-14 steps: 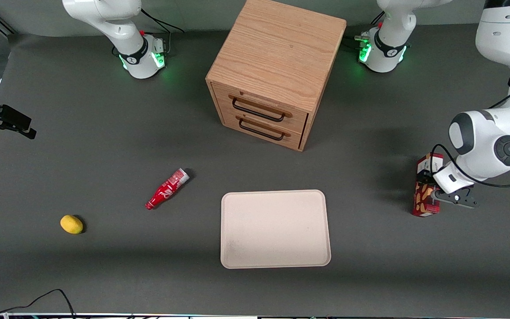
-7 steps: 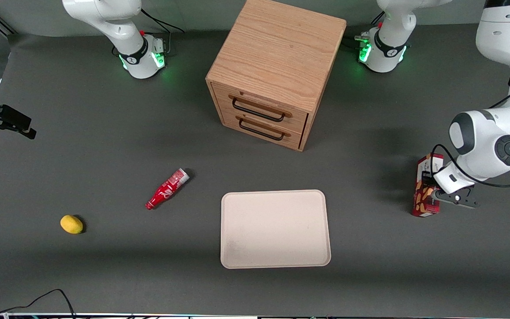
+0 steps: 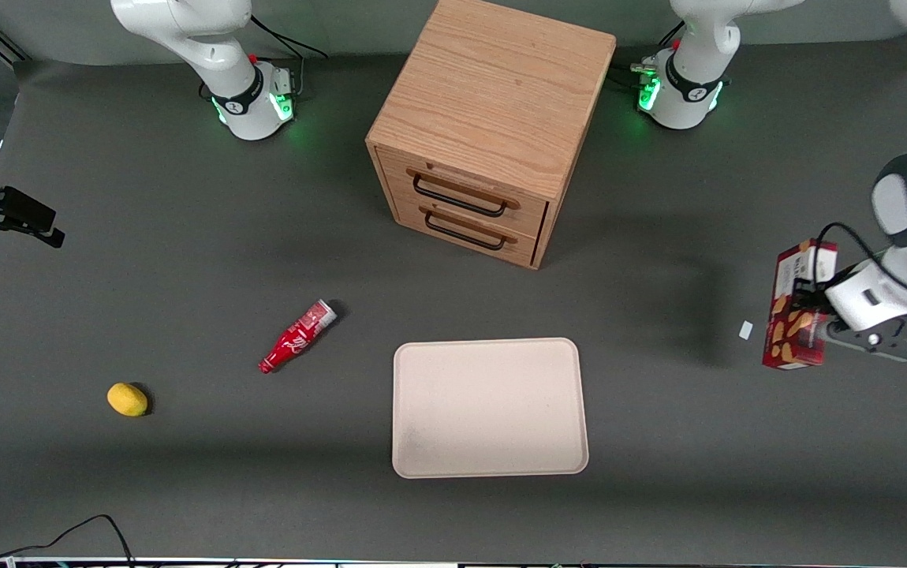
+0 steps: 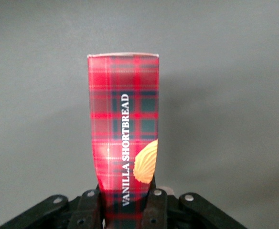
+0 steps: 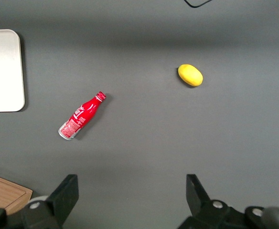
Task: Place red cookie box on tray
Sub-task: 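Lift the gripped cookie box up off the table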
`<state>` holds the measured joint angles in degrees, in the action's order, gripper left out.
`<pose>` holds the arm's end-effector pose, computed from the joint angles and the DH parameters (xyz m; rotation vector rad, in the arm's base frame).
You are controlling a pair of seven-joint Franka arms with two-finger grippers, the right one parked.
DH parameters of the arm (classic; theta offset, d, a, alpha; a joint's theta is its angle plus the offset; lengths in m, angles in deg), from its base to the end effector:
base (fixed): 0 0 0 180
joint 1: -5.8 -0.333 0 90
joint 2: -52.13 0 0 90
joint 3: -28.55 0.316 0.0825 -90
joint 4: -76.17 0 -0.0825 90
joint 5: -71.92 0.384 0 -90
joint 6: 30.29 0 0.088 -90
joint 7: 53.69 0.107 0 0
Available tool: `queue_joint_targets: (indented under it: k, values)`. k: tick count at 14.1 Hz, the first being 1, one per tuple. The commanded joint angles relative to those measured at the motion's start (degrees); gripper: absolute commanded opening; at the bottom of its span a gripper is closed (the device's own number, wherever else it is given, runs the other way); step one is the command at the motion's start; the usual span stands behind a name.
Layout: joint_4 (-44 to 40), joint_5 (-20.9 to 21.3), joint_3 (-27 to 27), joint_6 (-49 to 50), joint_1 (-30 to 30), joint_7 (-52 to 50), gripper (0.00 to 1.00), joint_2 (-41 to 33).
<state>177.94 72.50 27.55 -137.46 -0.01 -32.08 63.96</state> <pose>0.6037 0.0521 0.4311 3.0827 -0.4605 -0.1725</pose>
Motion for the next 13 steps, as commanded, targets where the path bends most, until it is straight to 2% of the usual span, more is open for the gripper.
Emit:
queue_joint_targets:
  k: [1,4,7,9,13]
  values:
    - [-13.90,-0.05,-0.06,15.53,0.80,0.98,0.00,0.03]
    - [-25.27,-0.40,0.03,26.20,0.80,0.64,0.00,1.44]
    - [-28.02,-1.19,-0.93,27.02,2.11,-2.33,0.00,3.54]
    - [-30.38,-1.46,-3.21,26.23,3.87,-9.18,0.00,6.26]
    - [-43.82,-1.37,-7.26,23.70,11.67,-29.55,0.00,18.81]
